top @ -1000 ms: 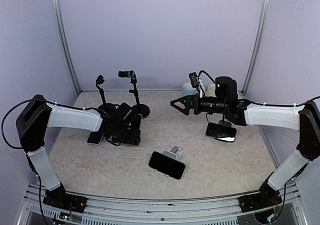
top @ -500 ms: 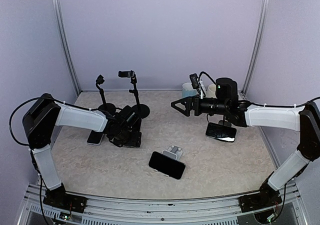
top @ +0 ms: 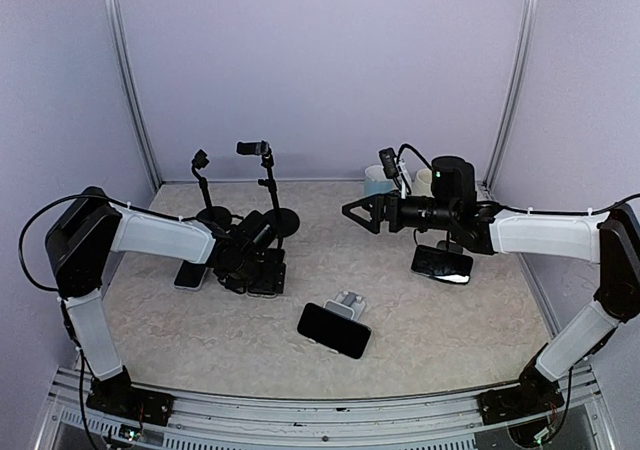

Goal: Remove the phone from the phone stand

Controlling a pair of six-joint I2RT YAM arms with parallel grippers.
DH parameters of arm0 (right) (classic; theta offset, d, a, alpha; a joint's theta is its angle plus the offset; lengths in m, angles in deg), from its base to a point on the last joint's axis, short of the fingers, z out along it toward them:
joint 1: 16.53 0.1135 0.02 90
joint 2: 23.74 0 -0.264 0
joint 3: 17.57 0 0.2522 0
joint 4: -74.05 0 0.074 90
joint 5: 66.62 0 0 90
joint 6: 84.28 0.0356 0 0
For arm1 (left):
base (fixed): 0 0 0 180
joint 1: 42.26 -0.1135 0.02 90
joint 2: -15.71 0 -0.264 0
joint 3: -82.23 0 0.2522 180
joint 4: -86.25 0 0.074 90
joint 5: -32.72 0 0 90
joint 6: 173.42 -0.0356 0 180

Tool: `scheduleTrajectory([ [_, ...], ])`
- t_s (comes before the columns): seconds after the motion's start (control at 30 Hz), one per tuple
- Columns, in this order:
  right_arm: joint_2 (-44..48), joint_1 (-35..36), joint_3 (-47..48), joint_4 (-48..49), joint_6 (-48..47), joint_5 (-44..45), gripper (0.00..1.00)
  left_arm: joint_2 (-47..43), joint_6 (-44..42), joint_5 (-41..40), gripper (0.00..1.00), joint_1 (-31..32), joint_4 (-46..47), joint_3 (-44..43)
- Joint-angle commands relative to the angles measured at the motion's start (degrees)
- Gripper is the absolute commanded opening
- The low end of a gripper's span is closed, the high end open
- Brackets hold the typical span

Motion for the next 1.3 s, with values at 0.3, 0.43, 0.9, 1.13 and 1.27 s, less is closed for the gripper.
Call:
scheduleTrajectory([
  [0.3,1.7,-0.4,-2.9,-1.7,-1.8,-1.1,1.0,-6.1,-1.3,-2.4,0.99,-0.3,3.0,1.3],
  [0.43,2.9,-0.4,-4.9,-3.8,-2.2,-2.9,0.99,-11.4,-3.8,-2.6,0.99,0.2,6.2,3.9],
  [0.9,11.4,1.7,-27.5,5.9,10.7,-6.6,0.83,-26.1,-12.6,-2.5,0.99,3.4,16.6,11.3],
  [1.13,10.4,6.2,-34.3,11.9,14.8,-3.9,0.75,-27.7,-17.8,-6.2,0.99,7.7,20.3,12.8],
  [1.27,8.5,7.3,-37.2,16.6,17.2,-3.6,0.72,-29.4,-20.7,-7.5,0.99,10.0,24.4,14.9],
])
